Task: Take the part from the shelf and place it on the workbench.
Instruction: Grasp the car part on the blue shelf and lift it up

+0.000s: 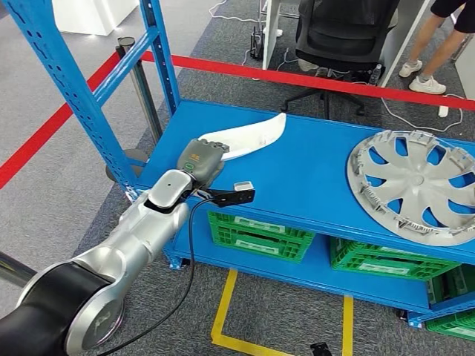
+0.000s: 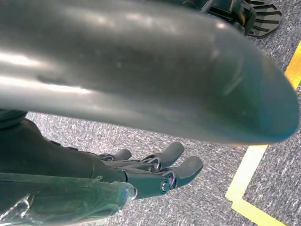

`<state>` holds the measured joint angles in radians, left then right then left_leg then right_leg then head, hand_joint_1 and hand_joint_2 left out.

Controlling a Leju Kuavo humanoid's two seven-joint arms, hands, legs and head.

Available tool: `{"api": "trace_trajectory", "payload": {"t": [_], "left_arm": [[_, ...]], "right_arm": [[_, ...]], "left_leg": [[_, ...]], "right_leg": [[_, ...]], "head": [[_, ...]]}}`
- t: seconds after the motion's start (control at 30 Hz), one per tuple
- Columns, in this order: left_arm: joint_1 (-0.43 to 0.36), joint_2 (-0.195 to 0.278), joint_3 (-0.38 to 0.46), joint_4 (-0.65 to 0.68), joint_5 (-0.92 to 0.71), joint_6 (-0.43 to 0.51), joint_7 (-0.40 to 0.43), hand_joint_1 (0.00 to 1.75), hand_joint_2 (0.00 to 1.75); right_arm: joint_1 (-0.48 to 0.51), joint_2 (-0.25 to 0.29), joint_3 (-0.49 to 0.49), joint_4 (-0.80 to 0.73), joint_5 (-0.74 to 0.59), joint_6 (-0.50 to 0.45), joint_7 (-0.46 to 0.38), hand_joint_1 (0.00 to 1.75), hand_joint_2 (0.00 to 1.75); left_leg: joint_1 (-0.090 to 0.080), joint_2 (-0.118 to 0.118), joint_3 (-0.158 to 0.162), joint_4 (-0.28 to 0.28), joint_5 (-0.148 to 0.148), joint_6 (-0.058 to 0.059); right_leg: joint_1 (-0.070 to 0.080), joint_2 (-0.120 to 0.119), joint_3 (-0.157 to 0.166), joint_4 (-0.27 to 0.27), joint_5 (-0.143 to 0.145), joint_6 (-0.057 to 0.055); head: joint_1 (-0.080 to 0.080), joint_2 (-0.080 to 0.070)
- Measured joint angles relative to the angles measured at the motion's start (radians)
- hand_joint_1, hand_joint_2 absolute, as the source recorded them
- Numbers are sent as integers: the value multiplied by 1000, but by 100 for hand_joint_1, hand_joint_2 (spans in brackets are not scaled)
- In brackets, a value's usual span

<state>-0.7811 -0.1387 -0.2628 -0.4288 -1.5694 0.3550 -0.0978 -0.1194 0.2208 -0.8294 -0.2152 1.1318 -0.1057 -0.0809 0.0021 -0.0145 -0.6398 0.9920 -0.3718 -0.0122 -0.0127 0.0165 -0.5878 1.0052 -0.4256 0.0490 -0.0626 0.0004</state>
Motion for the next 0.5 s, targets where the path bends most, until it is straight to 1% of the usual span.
{"api": "trace_trajectory", "payload": {"t": [0.27,0.5], "left_arm": [[9,-15,-1,-29,38,26,-4,175,175],[71,-40,-1,-143,87,54,-55,175,175]], "right_arm": [[2,2,-6,0,1,-3,-2,0,0],[14,3,-21,0,0,-9,-9,0,0]], "left_leg": [[0,0,0,0,0,0],[0,0,-1,0,-1,0]], "right_leg": [[0,0,0,0,0,0],[0,0,0,0,0,0]], "head": [[0,0],[0,0]]}}
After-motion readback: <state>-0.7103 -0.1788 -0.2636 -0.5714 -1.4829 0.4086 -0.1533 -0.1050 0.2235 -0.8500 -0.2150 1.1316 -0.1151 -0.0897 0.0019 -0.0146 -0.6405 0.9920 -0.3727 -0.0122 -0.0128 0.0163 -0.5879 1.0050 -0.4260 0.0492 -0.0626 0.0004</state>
